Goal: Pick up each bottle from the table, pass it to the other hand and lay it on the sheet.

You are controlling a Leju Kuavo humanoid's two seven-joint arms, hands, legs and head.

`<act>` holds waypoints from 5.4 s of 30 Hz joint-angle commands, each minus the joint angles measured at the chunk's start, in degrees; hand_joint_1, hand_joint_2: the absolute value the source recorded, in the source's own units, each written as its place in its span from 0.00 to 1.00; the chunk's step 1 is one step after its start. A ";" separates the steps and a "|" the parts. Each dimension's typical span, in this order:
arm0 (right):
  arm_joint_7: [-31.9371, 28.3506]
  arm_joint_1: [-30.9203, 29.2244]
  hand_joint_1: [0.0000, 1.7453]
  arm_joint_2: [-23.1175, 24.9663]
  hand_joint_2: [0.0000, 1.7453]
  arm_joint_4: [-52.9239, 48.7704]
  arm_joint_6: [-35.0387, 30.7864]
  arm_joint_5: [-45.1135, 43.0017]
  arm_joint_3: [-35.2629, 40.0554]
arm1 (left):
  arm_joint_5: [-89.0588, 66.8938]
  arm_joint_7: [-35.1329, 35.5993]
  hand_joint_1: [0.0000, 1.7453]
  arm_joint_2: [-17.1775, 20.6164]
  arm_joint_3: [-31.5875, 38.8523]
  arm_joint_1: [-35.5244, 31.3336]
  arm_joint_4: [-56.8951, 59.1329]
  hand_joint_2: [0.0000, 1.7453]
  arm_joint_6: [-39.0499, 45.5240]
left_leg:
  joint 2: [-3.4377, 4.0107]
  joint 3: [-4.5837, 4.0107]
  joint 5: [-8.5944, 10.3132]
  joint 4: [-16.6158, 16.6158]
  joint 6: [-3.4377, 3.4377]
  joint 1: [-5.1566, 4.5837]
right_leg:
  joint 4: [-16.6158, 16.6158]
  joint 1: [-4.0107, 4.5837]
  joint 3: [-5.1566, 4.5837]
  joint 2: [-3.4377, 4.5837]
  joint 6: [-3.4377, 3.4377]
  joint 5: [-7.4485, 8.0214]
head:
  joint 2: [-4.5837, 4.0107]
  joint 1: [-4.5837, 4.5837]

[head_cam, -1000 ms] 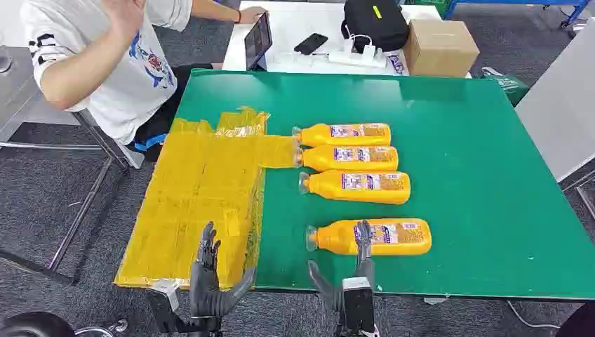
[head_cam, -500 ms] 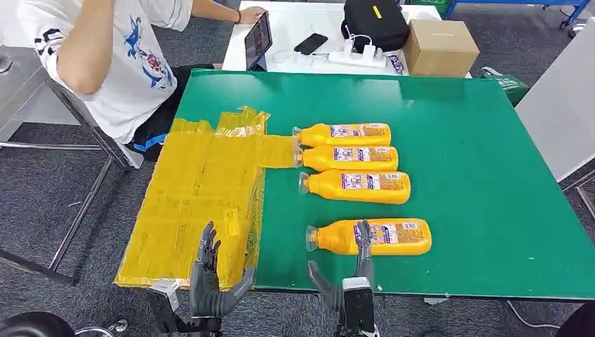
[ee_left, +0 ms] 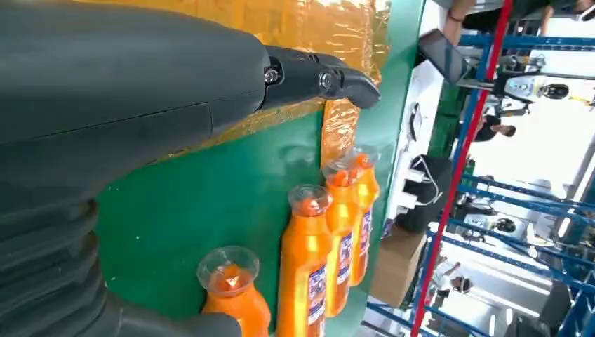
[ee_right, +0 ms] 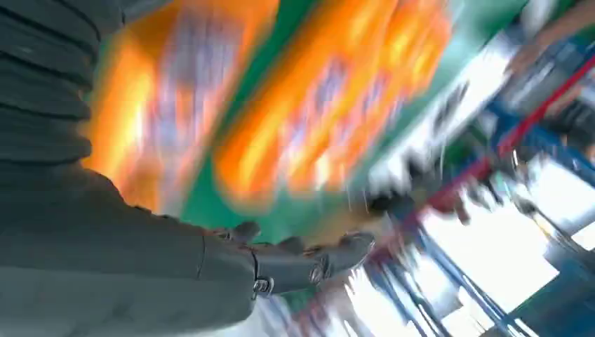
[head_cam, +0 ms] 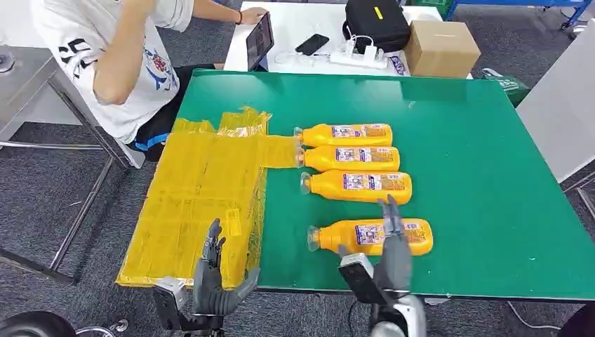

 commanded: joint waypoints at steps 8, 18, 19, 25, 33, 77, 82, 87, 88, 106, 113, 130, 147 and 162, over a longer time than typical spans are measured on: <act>0.60 -0.17 0.00 -2.83 1.00 -4.11 -1.46 -0.26 -4.64 | -0.66 0.36 0.00 -0.72 2.12 -1.06 1.45 1.00 -0.61 | 0.07 0.29 -0.16 0.00 -0.03 0.05 | -0.03 0.08 0.24 -0.04 -0.04 -0.09 | 0.00 -0.11; 2.22 -0.11 0.00 -4.52 1.00 -4.15 -3.14 0.10 -3.16 | -1.83 0.13 0.00 -0.84 2.91 -1.11 1.56 1.00 -1.16 | 0.07 0.20 -0.10 -0.01 0.00 0.05 | -0.05 0.06 0.17 -0.03 -0.02 -0.05 | 0.00 -0.09; 2.99 -0.22 0.00 -4.74 1.00 -3.86 -2.71 0.35 -3.10 | -1.97 0.22 0.00 -0.89 3.15 -1.12 1.52 1.00 -1.36 | 0.06 0.14 -0.08 -0.01 0.01 0.03 | -0.05 0.05 0.11 -0.03 -0.01 -0.03 | 0.00 -0.09; 10.77 -0.73 0.00 -8.71 1.00 1.64 9.37 -0.65 -2.20 | -2.75 0.96 0.00 -1.30 4.26 -1.05 1.75 1.00 -2.68 | 0.06 0.28 -0.12 -0.04 -0.01 0.07 | -0.11 0.09 0.28 -0.04 -0.04 -0.05 | 0.00 -0.09; 14.80 -2.65 0.00 -11.85 1.00 6.65 14.82 -0.26 -5.30 | -3.22 1.89 0.00 -1.88 4.93 -1.57 3.04 1.00 -4.34 | 0.09 0.27 -0.11 -0.05 0.01 0.04 | -0.12 0.07 0.26 0.00 -0.01 -0.02 | 0.00 -0.09; 17.85 -15.50 0.00 -17.57 1.00 19.63 27.22 2.66 0.98 | -2.86 2.41 0.00 -1.98 5.02 -4.62 10.17 1.00 -8.09 | 0.11 0.15 -0.04 -0.03 0.04 0.03 | -0.07 0.05 0.14 0.04 0.01 0.03 | 0.00 -0.11; 16.89 -20.60 0.00 -18.29 1.00 24.21 30.07 0.01 6.44 | -2.85 2.42 0.00 -2.07 5.21 -5.45 11.53 1.00 -8.50 | 0.24 0.20 -0.08 -0.02 0.05 0.02 | -0.07 0.05 0.16 0.17 0.01 0.04 | 0.00 -0.11; 16.73 -24.25 0.00 -17.02 1.00 28.80 31.10 -1.05 10.00 | -2.33 2.89 0.00 -2.21 5.35 -6.40 13.41 1.00 -9.39 | 0.33 0.25 -0.06 -0.04 0.03 0.04 | -0.09 0.06 0.17 0.22 -0.01 0.08 | 0.00 -0.11; 16.75 -24.68 0.00 -16.56 1.00 29.97 31.34 -1.08 10.63 | -2.24 2.92 0.00 -2.25 5.34 -6.65 13.91 1.00 -9.51 | 0.42 0.43 -0.11 -0.06 0.00 0.07 | -0.13 0.10 0.33 0.28 -0.07 0.07 | 0.00 -0.09; 13.30 -27.84 0.11 -22.70 1.00 33.06 40.25 -10.08 16.45 | -1.30 2.31 0.00 -2.17 4.89 -8.83 17.07 1.00 -10.74 | 0.21 0.62 -0.04 -0.04 0.04 0.09 | -0.14 0.12 0.60 -0.05 -0.07 0.04 | 0.00 -0.11; 14.06 -28.41 0.92 -25.52 1.00 32.29 42.71 -12.69 19.09 | -0.91 1.96 0.00 -2.41 4.92 -9.21 18.01 1.00 -10.89 | 0.12 0.74 0.00 -0.05 0.06 0.08 | -0.16 0.11 0.75 -0.10 -0.03 0.06 | 0.00 -0.09; 14.23 -27.73 1.00 -34.72 1.00 26.22 45.94 -20.38 25.80 | 0.73 0.56 0.00 -2.81 4.94 -9.93 19.82 1.00 -11.63 | -0.07 0.76 -0.04 -0.01 0.12 0.01 | -0.14 0.06 0.84 -0.08 0.05 0.03 | 0.00 -0.11; 11.58 -24.72 1.00 -29.91 1.00 24.87 38.73 -16.58 21.69 | 1.08 0.81 0.00 -2.67 4.83 -9.21 18.75 1.00 -11.36 | 0.12 0.83 -0.10 -0.02 0.13 0.04 | -0.15 0.10 0.82 0.02 0.00 0.04 | 0.00 -0.11; -4.73 -16.83 1.00 -7.17 1.00 11.67 13.66 -23.07 1.27 | 3.65 0.32 0.00 -1.84 3.50 -7.44 15.19 1.00 -7.92 | 0.34 0.58 -0.19 0.03 0.05 0.10 | 0.04 0.15 0.47 0.23 -0.08 -0.02 | 0.00 -0.15</act>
